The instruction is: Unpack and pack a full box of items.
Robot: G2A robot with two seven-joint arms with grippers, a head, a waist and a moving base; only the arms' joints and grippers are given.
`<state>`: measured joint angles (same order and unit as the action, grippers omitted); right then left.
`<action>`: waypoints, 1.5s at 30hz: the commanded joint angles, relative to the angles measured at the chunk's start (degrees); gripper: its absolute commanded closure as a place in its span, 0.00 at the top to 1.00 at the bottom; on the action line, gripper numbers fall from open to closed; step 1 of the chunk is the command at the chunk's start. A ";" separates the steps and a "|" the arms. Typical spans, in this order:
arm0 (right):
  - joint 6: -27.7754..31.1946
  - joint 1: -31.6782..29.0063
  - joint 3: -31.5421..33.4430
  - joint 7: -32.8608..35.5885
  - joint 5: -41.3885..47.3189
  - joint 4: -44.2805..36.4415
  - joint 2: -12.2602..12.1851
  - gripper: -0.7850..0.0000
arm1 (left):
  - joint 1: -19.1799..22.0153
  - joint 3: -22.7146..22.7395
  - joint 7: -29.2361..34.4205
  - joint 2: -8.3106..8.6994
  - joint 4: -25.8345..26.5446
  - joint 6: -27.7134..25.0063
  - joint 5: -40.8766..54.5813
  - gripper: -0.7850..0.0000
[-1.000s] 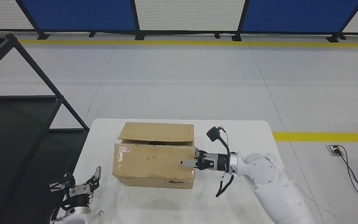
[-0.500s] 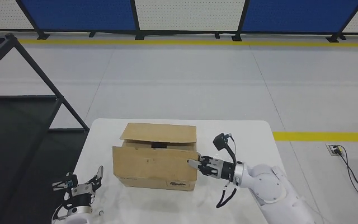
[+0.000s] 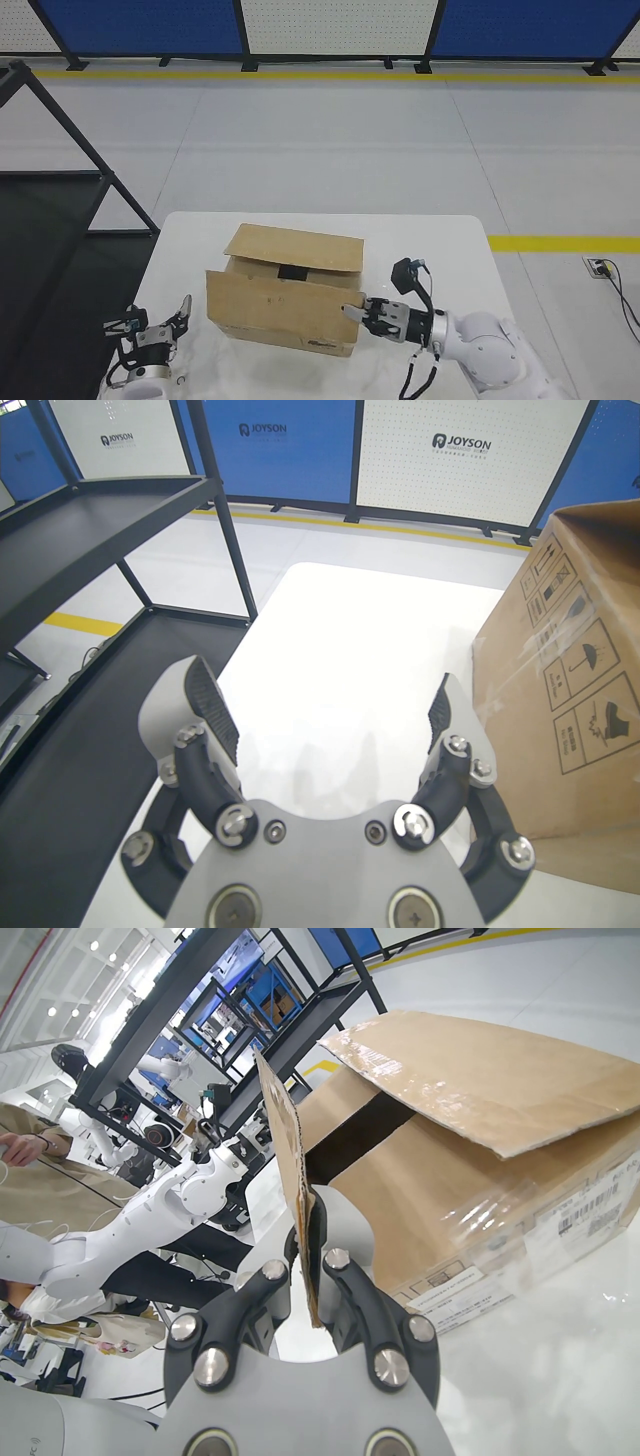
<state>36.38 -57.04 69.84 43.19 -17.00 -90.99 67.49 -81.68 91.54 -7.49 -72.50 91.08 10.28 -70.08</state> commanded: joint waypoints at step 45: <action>13.45 -4.64 -3.66 4.37 7.60 -2.99 -4.30 1.00 | -4.45 12.24 17.42 2.65 11.77 -39.20 11.77 1.00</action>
<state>49.93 -61.70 66.24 47.78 -9.20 -94.10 63.21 -85.98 103.75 10.09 -69.92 103.05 -28.48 -57.70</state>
